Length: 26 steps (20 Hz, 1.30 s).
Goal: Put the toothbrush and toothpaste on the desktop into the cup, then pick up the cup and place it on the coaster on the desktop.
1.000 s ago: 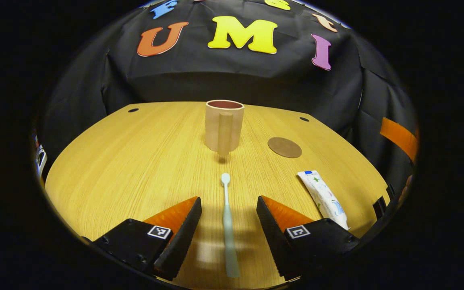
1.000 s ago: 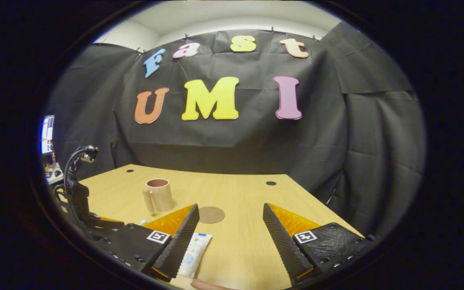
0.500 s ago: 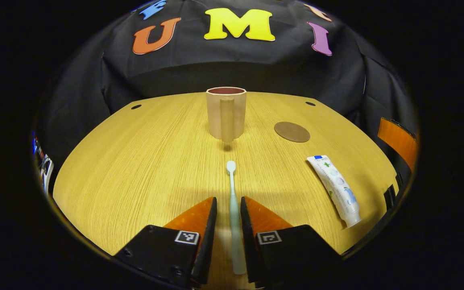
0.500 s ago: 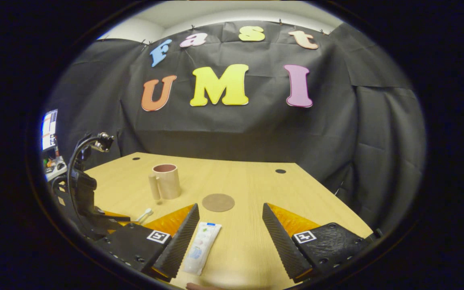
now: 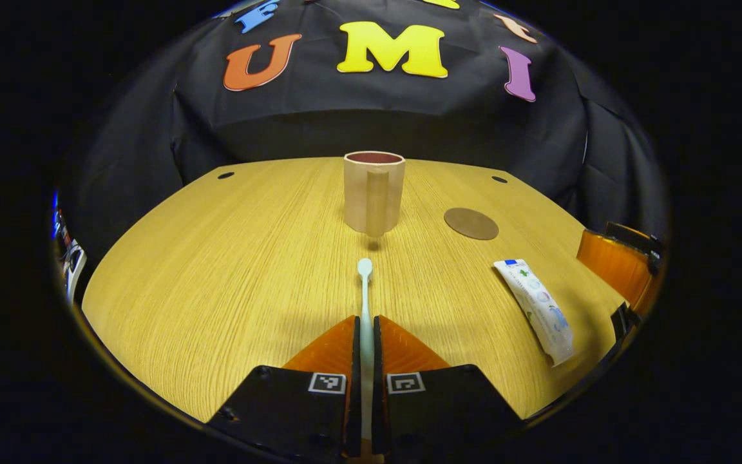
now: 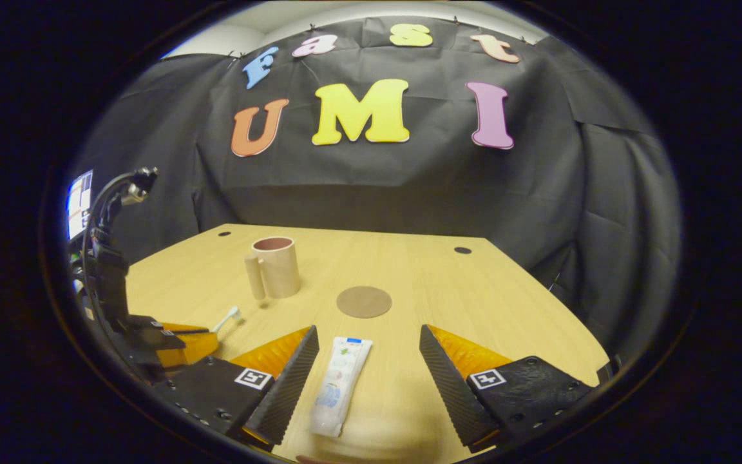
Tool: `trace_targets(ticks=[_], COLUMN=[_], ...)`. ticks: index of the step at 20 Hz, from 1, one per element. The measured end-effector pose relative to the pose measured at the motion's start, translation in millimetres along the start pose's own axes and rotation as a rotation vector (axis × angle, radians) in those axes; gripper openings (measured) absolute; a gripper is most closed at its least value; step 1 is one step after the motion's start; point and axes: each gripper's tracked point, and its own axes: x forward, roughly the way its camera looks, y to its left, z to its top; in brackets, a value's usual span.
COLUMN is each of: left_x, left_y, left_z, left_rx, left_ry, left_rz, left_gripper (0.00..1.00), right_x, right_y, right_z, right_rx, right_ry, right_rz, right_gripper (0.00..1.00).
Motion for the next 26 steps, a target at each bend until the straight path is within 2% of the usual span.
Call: trace_targets(ticks=[6,9,12,13,16,19,21,22,23,24,25,26], left_x=[-16,-29,-45,-50,-62,-67,-68,-67,-66,-64,-62,-59], left_y=[3,3,2,2,4,7,5,3,2,2,2,4], left_z=[27,48,70,76,91,103,105,106,105,105,105,105], left_rx=[0.027,0.023,0.005,-0.011,-0.035,-0.028,-0.021,-0.022,-0.025,-0.027,-0.026,-0.023], left_ry=[-0.140,-0.238,-0.331,-0.354,-0.399,-0.424,-0.423,-0.419,-0.411,-0.406,-0.401,-0.395], left_rz=[0.024,0.028,0.026,0.019,0.010,0.012,0.022,0.018,0.013,0.012,0.006,0.007], left_gripper=[0.09,0.09,0.09,0.09,0.09,0.09,0.09,0.09,0.09,0.09,0.09,0.09], right_x=[12,15,19,21,24,25,24,26,26,25,24,25], right_y=[20,30,29,30,31,27,30,30,29,29,28,27], right_z=[-40,-62,-69,-70,-80,-82,-81,-82,-81,-82,-78,-78], right_rx=[0.012,0.027,0.022,0.032,0.067,0.045,0.054,0.050,0.047,0.064,0.106,0.135], right_ry=[0.135,0.218,0.252,0.261,0.310,0.325,0.335,0.339,0.343,0.349,0.348,0.346], right_rz=[0.032,0.055,0.040,0.042,0.039,0.022,0.042,0.049,0.057,0.066,0.072,0.071], right_gripper=[0.91,0.84,0.76,0.78,0.73,0.61,0.50,0.41,0.38,0.34,0.34,0.27])
